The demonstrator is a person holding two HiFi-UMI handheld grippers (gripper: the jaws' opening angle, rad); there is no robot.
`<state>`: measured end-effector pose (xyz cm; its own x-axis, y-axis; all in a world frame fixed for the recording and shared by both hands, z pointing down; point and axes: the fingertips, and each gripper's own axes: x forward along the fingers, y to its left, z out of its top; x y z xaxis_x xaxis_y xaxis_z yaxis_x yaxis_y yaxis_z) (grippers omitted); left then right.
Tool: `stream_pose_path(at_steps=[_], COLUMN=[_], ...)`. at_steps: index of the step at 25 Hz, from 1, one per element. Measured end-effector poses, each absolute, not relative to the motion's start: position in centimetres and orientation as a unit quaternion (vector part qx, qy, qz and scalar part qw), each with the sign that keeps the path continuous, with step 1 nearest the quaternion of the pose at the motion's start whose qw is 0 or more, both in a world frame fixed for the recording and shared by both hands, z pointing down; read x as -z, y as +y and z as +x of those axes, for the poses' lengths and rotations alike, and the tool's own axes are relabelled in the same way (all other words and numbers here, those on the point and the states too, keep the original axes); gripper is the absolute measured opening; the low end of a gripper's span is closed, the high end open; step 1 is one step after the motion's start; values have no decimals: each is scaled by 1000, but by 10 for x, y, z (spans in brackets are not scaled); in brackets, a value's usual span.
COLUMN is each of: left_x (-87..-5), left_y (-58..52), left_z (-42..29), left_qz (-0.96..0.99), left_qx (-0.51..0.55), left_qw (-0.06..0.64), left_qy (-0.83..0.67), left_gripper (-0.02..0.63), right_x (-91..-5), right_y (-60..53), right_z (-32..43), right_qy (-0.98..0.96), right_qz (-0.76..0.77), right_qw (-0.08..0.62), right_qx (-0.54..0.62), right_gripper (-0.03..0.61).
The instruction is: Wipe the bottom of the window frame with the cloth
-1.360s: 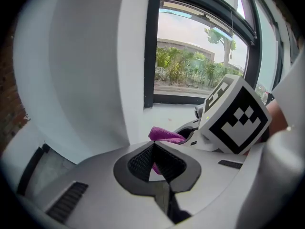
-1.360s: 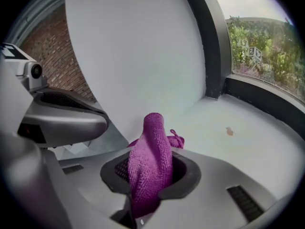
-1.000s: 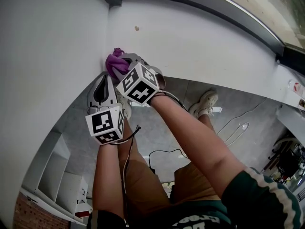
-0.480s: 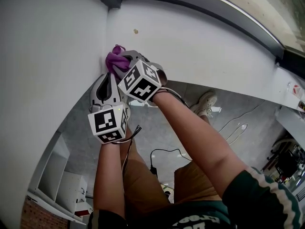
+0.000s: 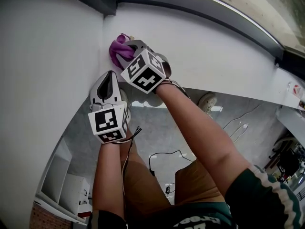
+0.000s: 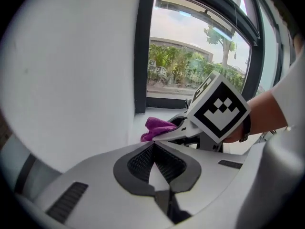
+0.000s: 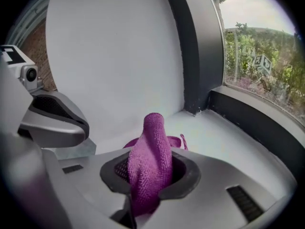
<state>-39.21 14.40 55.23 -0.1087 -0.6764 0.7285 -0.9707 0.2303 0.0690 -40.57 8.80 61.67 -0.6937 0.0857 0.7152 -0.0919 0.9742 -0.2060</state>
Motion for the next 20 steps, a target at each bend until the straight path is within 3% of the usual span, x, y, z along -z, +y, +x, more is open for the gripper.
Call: stream_pose_path(at_steps=[20], left_x=[-533], left_y=[92], left_z=[-411], left_qz=[591], left_qx=[-217], left_qw=[302], left_qy=[-716], left_gripper=[8], right_x=[-617], right_y=[28], right_z=[-434], right_qy=[-916], right_qz=[16], right_qw=[394], right_qx=[-70], right_gripper=[95])
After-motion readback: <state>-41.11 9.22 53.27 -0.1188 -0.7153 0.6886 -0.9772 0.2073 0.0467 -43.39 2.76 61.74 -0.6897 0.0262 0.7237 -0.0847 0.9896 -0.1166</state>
